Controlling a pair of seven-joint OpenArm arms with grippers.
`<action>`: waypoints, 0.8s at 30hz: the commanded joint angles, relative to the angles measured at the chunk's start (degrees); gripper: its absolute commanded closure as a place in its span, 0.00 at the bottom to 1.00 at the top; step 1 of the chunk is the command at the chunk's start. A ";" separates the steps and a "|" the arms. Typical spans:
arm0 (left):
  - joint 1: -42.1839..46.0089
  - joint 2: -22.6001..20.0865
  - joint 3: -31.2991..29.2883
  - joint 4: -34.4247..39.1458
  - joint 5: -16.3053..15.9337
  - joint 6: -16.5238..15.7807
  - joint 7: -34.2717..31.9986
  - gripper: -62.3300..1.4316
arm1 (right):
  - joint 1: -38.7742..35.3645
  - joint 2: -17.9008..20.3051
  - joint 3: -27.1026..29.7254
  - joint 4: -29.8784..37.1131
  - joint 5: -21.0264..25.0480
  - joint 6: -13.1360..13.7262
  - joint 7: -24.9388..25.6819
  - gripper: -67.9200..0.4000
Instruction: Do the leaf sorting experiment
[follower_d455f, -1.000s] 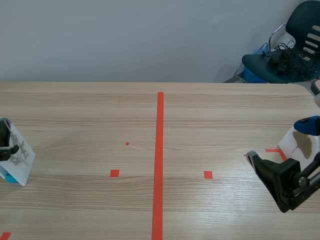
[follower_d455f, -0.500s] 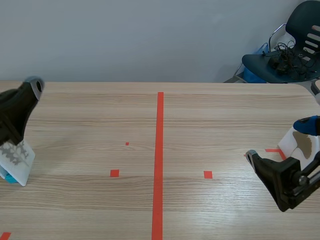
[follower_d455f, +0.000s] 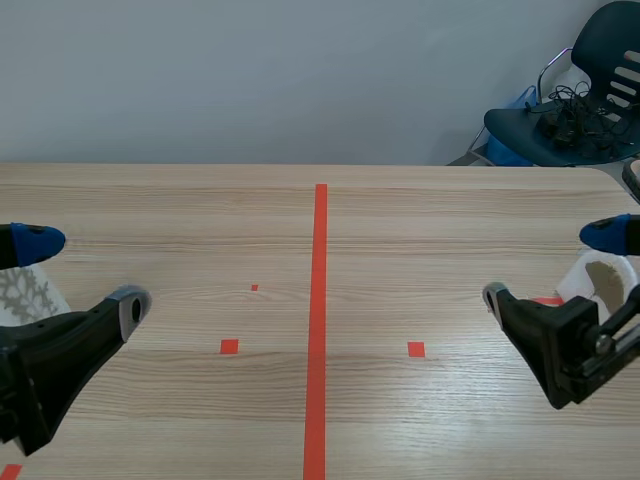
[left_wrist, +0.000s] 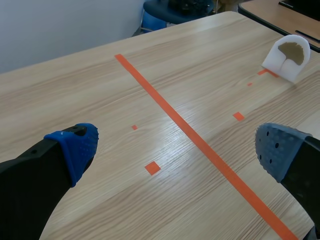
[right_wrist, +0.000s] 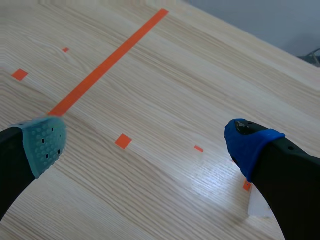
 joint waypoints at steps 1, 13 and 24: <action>-0.66 0.42 1.11 -0.20 -0.61 0.09 -0.55 0.00 | 0.31 0.48 1.55 2.32 0.55 -0.02 0.66 0.00; -0.83 0.42 5.16 -0.20 -0.57 0.11 -1.05 0.00 | 0.35 0.46 2.21 2.91 0.52 -0.02 0.20 0.00; -0.83 0.42 5.16 -0.20 -0.57 0.13 -1.05 0.00 | 0.35 0.46 2.21 2.89 0.50 -0.02 0.20 0.00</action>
